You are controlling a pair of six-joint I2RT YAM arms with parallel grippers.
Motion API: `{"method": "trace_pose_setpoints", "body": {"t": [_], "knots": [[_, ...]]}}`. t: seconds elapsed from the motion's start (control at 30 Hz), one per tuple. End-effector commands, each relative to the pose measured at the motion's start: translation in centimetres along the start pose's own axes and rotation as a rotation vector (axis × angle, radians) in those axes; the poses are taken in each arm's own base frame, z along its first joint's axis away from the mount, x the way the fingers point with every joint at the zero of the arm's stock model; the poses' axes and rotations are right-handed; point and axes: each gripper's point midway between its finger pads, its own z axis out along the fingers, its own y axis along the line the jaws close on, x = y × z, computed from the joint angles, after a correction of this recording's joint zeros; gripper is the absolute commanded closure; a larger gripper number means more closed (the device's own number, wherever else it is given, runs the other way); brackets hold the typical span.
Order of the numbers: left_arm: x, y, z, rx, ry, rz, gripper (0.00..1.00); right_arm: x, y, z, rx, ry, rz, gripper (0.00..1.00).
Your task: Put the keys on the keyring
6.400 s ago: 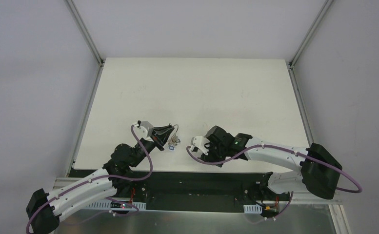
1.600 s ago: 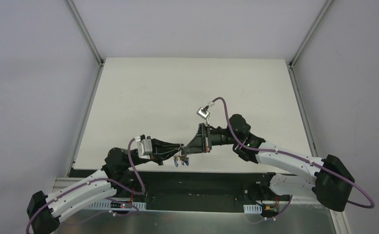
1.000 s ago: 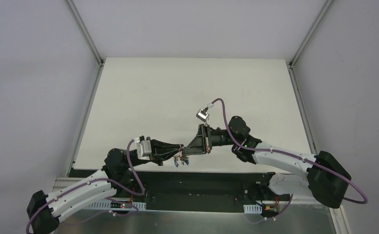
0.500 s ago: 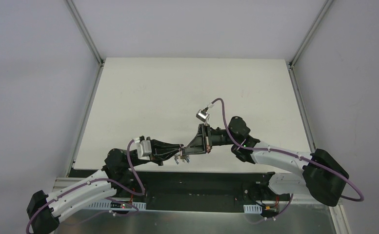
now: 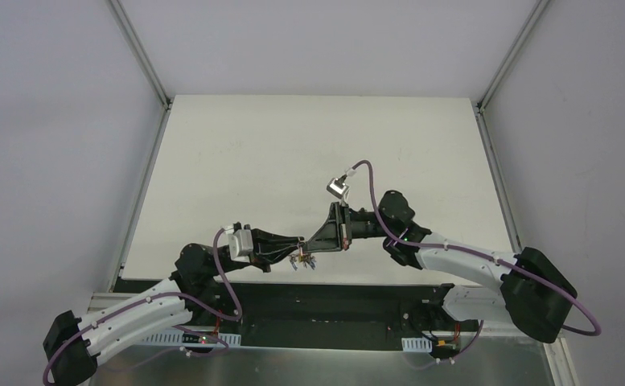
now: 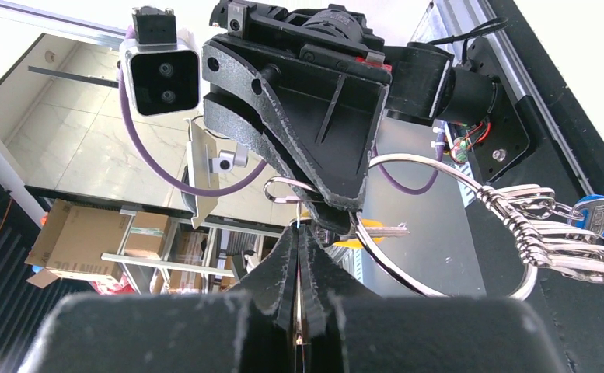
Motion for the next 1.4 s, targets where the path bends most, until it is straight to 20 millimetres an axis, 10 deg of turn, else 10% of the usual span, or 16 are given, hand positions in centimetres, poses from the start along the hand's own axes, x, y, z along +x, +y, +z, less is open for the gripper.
{"method": "trace_pose_setpoints", "body": {"t": [0.0,0.8,1.37], "knots": [[-2.8,-2.6,0.5,0.141,-0.08,0.021,1.0,-3.1,3.4,-0.1,-0.069,-0.108,-0.139,1.0],[-2.5,-2.6,0.7,0.144,-0.069,0.012,1.0,-5.1,5.1,0.8,-0.142,-0.158,-0.2,1.0],[-2.0,-2.3,0.8,0.131,-0.048,0.013,1.0,-5.7,10.6,-0.1,-0.197,-0.179,-0.3,1.0]]}}
